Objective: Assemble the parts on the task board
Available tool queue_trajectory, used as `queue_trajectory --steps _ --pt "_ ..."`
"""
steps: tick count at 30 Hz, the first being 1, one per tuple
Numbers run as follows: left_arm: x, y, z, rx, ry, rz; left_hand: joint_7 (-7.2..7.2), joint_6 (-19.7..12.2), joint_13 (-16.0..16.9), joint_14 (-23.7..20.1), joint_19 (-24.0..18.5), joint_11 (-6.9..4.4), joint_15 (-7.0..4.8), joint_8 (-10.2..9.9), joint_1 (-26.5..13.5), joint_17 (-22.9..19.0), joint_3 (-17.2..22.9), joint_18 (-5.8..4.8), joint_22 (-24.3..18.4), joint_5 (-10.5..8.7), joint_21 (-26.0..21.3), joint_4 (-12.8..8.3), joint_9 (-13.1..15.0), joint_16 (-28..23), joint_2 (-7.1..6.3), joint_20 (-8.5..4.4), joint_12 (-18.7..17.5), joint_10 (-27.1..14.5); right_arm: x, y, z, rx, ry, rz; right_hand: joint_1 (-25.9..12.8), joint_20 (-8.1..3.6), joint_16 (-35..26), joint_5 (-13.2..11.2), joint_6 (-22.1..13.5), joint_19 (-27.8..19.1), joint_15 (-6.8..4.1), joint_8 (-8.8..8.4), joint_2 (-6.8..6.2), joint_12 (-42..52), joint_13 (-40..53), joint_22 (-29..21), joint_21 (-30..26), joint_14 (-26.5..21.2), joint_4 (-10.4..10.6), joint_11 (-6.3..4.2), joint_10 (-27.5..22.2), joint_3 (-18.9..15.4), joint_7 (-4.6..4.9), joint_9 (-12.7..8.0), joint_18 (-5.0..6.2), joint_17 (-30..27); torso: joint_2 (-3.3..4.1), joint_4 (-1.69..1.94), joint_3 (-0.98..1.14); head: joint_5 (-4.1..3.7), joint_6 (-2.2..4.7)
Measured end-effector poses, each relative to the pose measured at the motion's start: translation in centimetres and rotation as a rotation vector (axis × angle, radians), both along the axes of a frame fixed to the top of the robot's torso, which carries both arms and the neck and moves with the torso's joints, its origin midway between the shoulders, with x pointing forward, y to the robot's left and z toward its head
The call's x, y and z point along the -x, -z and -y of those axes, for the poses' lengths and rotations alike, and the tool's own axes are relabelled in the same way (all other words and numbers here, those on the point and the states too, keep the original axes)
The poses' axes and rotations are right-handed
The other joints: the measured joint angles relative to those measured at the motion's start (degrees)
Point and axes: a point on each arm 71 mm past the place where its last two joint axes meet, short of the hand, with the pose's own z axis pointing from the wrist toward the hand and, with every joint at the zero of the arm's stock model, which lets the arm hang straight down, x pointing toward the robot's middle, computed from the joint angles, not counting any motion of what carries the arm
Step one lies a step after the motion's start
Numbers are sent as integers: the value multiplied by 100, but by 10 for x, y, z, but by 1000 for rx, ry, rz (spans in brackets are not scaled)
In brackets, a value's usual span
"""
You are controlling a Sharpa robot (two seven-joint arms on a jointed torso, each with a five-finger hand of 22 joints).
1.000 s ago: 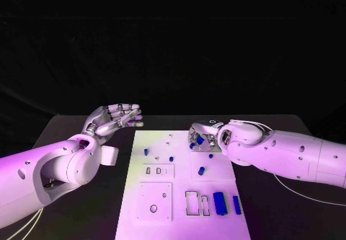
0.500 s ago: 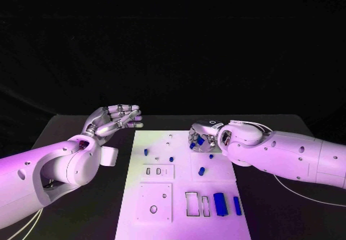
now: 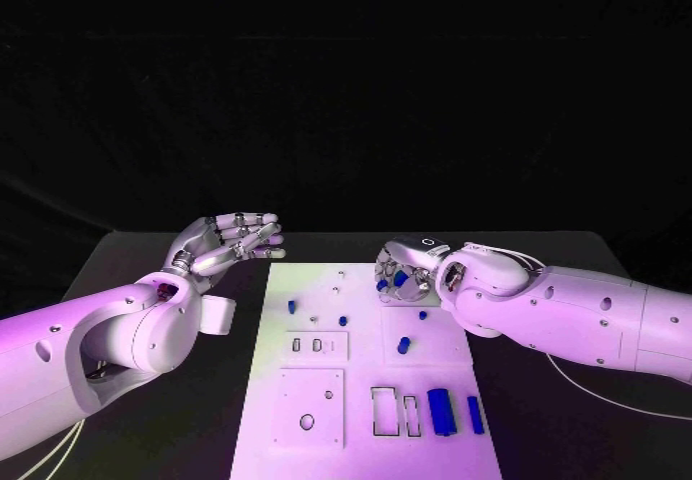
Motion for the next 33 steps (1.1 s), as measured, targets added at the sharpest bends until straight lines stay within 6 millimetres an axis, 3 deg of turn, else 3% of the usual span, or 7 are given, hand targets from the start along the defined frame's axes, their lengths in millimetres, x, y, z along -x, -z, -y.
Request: queue_trajectory --steps 13,23,27,33 --pt "-2 1 -1 -4 -4 -6 0 0 0 -4 0 0 -4 -28 0 -1 16 0 0 0 0 -16 0 0 0 0 0 0 -13 -10 -25 -54 33 79 -7 1 19 0 -17 -2 -19 13 7 -22 1 -1 -2 19 0 -10 10 -1 -20 0 0 7 27 19 3 7 37" --pt "-1 1 0 -2 1 -8 0 0 -1 -4 0 0 -4 -28 0 -1 16 0 -1 0 0 -16 1 1 0 0 0 0 -24 -11 -43 -71 45 111 -7 2 22 -3 -29 -2 -19 14 7 -33 -3 -2 16 19 -19 -10 10 16 -27 0 0 10 54 37 1 8 14" --pt "-2 -1 1 -2 3 -6 0 0 -1 -4 0 0 -4 -28 0 4 16 0 -1 0 0 -16 1 -22 0 0 -27 0 -24 -11 -49 -74 39 110 -7 2 22 -5 -49 -3 -19 16 7 -44 -6 -2 16 19 -19 -10 10 15 -9 0 -88 11 68 54 -7 7 12" --pt "-2 -3 1 -2 4 -2 0 1 -2 -3 0 0 -4 -28 0 4 16 0 -1 0 0 -16 1 -22 0 0 -26 0 -23 -8 -55 -79 31 101 -7 2 21 -16 -69 -3 -18 60 7 -45 -12 -3 16 19 -19 -22 22 14 -9 0 -89 15 88 79 -20 -2 19"
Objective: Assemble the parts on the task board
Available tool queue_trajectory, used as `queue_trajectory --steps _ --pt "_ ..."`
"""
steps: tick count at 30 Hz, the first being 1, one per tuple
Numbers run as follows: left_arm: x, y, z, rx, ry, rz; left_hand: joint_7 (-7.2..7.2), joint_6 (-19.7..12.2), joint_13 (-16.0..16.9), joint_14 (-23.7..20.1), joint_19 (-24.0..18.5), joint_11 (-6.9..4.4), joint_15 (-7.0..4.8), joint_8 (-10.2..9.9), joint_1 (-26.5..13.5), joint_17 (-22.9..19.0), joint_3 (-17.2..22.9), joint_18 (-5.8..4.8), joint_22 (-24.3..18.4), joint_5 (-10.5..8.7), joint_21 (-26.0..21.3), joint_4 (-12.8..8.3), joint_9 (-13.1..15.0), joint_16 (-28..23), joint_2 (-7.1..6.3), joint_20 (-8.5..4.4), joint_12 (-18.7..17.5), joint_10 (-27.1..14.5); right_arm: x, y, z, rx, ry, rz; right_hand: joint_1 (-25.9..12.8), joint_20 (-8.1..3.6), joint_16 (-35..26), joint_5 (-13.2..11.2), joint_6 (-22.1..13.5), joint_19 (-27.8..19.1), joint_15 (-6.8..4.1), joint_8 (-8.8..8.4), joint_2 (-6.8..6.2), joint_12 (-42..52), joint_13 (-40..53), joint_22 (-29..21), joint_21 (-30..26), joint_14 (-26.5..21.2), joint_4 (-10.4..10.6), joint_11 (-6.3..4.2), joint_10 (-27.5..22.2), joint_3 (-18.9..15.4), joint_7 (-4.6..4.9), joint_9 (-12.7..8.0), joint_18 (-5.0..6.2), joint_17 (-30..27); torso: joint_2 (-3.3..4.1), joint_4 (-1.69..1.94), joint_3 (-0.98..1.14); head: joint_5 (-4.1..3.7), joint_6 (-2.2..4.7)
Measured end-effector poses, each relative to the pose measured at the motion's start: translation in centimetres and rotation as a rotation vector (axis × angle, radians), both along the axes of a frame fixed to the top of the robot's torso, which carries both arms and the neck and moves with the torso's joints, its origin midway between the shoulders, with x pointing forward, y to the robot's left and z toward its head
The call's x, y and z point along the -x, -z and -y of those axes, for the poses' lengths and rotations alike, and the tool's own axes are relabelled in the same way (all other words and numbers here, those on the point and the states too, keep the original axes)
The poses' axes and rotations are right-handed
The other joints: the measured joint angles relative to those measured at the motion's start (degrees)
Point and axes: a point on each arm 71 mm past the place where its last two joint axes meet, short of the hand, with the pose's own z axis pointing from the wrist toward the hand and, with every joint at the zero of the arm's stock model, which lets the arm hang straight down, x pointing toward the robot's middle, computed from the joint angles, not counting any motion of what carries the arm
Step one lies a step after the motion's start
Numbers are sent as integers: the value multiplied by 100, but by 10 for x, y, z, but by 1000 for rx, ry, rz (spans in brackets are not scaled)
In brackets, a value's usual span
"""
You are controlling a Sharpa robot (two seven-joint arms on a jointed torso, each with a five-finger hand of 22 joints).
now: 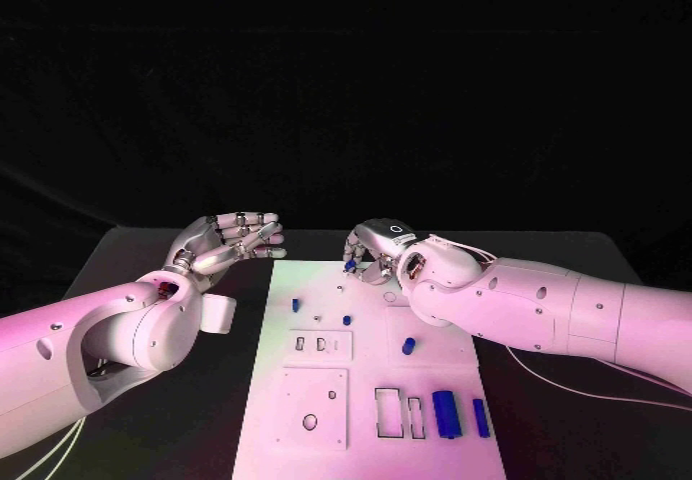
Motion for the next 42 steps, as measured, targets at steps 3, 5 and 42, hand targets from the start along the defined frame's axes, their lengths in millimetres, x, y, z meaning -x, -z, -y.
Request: queue_trajectory --steps 3,5,42 --pt "0 -1 0 0 0 1 0 0 0 0 0 0 0 0 0 0 0 0 0 0 0 0 0 0 0 0 0 0 0 1 -1 -2 -2 -3 0 0 0 -9 -1 0 0 2 0 -7 0 0 0 0 0 -8 8 -1 0 0 0 0 4 4 -3 1 -8" --pt "0 -1 0 0 0 2 0 0 0 0 0 0 0 0 0 0 0 0 0 0 0 0 0 0 0 0 0 0 1 1 -2 -3 -4 -4 0 0 0 -11 -3 0 0 13 0 -7 0 -1 0 0 -1 -8 9 -2 1 0 0 0 5 6 -5 6 -13" --pt "-1 -3 0 -1 1 3 21 -20 -1 -20 0 0 20 0 0 4 16 0 -1 0 0 -16 -5 0 0 0 0 0 -2 8 -8 24 -8 -45 -247 197 -181 55 -987 -389 167 -421 -175 -31 -165 -263 -392 -20 13 210 -790 89 241 395 37 -458 35 8 -2 60 -66"
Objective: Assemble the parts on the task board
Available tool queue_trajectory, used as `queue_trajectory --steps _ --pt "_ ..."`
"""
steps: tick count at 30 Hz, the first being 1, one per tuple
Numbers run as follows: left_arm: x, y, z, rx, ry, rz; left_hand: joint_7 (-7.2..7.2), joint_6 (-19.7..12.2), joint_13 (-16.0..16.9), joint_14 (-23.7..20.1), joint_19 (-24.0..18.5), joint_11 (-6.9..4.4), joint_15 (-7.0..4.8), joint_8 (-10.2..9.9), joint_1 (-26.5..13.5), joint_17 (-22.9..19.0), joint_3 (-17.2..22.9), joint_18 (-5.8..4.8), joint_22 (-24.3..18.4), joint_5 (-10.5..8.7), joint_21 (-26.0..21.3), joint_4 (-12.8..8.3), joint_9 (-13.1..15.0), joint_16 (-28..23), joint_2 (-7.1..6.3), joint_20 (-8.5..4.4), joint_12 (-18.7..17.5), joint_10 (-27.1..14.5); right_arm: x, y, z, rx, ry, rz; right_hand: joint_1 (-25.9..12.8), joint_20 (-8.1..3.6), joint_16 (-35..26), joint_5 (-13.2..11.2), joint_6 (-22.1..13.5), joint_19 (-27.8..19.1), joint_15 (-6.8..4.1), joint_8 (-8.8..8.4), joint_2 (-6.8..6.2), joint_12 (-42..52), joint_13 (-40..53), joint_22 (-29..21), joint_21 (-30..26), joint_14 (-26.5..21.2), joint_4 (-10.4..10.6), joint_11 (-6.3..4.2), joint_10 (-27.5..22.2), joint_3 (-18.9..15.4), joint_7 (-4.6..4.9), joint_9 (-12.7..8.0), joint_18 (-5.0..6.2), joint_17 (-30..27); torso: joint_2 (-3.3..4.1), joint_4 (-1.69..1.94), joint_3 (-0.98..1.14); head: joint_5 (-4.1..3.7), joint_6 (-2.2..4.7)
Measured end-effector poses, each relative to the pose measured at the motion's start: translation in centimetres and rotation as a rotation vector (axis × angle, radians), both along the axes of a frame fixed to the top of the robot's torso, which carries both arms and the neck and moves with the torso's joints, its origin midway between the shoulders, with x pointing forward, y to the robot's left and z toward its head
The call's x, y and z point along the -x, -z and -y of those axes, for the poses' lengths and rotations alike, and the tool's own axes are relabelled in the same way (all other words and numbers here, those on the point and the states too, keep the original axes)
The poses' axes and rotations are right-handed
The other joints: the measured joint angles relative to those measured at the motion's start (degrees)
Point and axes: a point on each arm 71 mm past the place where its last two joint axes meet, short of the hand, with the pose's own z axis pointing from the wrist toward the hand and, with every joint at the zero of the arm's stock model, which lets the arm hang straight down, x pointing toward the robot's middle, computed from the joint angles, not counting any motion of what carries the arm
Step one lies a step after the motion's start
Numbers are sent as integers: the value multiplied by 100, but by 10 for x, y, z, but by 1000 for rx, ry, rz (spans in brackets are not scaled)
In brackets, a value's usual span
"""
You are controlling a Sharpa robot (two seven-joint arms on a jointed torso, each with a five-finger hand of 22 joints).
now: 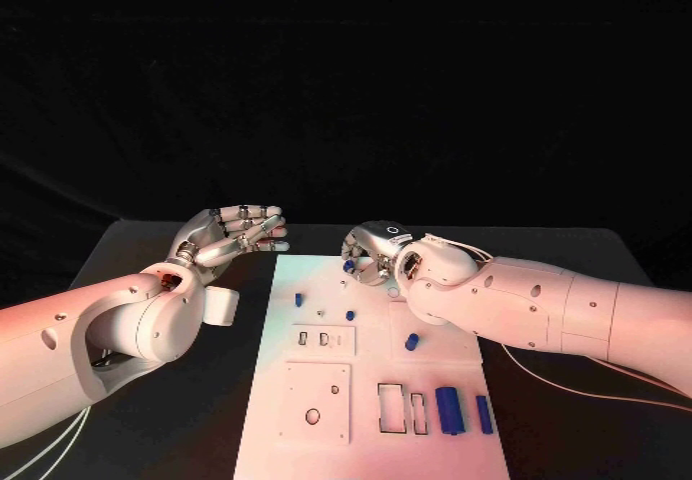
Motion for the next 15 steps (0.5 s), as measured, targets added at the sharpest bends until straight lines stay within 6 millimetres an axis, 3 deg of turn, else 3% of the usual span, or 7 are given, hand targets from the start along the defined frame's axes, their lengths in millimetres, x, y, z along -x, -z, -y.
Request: queue_trajectory --steps 2,7,15 --pt "0 0 0 0 0 0 0 0 0 0 0 0 0 0 0 0 0 0 0 0 0 0 0 0 0 0 0 0 0 0 0 -2 1 1 -23 19 -42 -20 -143 -77 0 -94 -84 0 -26 -102 -83 0 -11 20 -140 -162 24 -14 55 -83 0 2 -1 0 1" --pt "0 0 -1 -1 -1 -1 0 0 0 0 0 14 0 0 0 0 0 0 0 0 23 0 0 0 0 0 -28 -14 3 -2 4 -13 0 5 60 29 -63 -20 -241 -106 0 -161 -169 82 -40 -209 -176 0 -34 28 -311 -627 4 6 55 -197 -1 -1 -1 13 1" --pt "-2 1 -4 -4 -10 -2 0 0 0 0 0 22 0 0 0 -1 0 0 0 -19 24 0 1 -22 0 0 -29 -22 18 -7 38 -34 15 3 128 16 -63 -20 -173 -92 0 -161 -144 250 -31 -140 -185 0 -20 28 -310 -1013 -19 64 55 -193 -16 -33 4 25 18"
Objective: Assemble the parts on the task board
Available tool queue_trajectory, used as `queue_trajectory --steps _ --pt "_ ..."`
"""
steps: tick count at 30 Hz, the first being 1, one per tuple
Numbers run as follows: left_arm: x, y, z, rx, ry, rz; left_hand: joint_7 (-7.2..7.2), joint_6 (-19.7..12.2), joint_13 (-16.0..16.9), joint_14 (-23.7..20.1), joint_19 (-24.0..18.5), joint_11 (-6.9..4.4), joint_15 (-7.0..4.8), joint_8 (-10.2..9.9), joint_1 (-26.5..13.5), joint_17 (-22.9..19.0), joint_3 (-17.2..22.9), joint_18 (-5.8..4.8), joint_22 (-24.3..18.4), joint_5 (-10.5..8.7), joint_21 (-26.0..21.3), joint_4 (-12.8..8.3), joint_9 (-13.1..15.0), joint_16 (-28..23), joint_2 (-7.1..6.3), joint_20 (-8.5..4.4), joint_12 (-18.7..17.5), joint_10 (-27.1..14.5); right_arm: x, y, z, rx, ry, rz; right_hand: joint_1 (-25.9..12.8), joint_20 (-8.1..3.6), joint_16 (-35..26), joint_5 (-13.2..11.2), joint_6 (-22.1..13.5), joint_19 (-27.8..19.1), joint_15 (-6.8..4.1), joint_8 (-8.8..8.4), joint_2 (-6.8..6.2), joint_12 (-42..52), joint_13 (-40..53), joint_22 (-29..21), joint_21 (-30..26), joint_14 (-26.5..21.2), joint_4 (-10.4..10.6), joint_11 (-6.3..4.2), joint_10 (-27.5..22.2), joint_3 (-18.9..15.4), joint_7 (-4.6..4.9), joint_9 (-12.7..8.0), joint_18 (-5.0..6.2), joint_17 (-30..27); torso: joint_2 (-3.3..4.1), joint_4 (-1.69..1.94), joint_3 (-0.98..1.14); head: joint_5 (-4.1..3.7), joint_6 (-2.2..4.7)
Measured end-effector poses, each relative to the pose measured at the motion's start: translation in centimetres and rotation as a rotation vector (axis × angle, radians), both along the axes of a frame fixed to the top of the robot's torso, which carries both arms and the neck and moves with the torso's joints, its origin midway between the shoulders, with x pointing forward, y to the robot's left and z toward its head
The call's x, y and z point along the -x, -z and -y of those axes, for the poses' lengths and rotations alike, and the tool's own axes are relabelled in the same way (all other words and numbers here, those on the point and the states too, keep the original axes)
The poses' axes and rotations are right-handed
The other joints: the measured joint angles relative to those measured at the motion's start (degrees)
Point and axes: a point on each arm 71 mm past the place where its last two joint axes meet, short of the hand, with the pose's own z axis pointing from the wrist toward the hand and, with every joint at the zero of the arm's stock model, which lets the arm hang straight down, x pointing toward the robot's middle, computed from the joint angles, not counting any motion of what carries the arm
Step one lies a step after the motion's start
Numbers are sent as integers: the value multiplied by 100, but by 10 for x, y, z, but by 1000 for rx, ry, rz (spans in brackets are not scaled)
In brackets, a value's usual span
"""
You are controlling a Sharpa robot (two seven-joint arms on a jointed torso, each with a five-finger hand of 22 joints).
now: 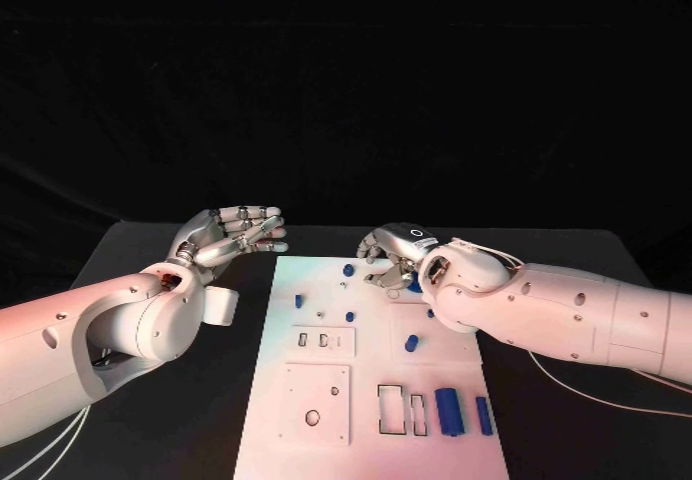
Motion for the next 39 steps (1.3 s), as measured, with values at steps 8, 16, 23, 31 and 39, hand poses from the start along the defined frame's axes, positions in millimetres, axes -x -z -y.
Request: queue_trajectory --steps 8,16,23,31,39 --pt "-2 1 -3 -3 -7 -1 0 0 0 0 0 0 0 0 0 0 0 -1 0 0 0 0 0 0 0 0 0 0 13 -19 53 -73 80 -17 44 -133 257 0 270 322 -99 23 -6 629 332 402 314 9 164 -97 1109 0 26 41 0 370 -44 -63 1 -29 14" --pt "-3 1 -3 -3 -8 -2 0 0 0 0 0 0 0 0 0 0 0 -1 0 1 0 0 0 0 0 0 0 0 14 -20 84 -125 170 -100 201 -251 691 0 118 627 -229 116 122 4003 3861 406 607 20 469 -361 1695 -1356 -143 204 -95 1114 -66 -90 8 -54 25" --pt "-3 1 -3 -3 -7 -4 0 0 0 0 0 0 0 0 0 -1 0 0 0 1 0 0 0 0 0 0 0 0 9 -12 91 -116 209 -174 529 -191 1001 0 -122 687 -164 355 224 6360 6394 405 709 20 1012 -237 1931 -2021 -45 348 -95 1271 -65 -81 14 -67 15" --pt "-3 2 -4 -3 -7 -5 0 0 0 0 0 0 0 0 0 1 0 -1 0 1 0 0 1 0 0 0 0 0 4 -3 92 -100 233 -227 717 -128 1176 0 -254 705 -103 554 252 7511 7049 405 799 -1 1372 -200 2014 -2381 -15 449 -184 1270 -58 -74 5 -66 -12" --pt "-2 2 -5 -3 -7 -6 0 0 0 0 0 0 0 0 0 3 0 -1 0 1 0 0 1 0 0 0 0 0 3 4 93 -91 244 -253 859 -128 1264 0 -273 705 -103 688 332 7971 7049 404 877 -1 1474 -175 2038 -2483 4 506 -185 1270 -58 -77 2 -56 -43"
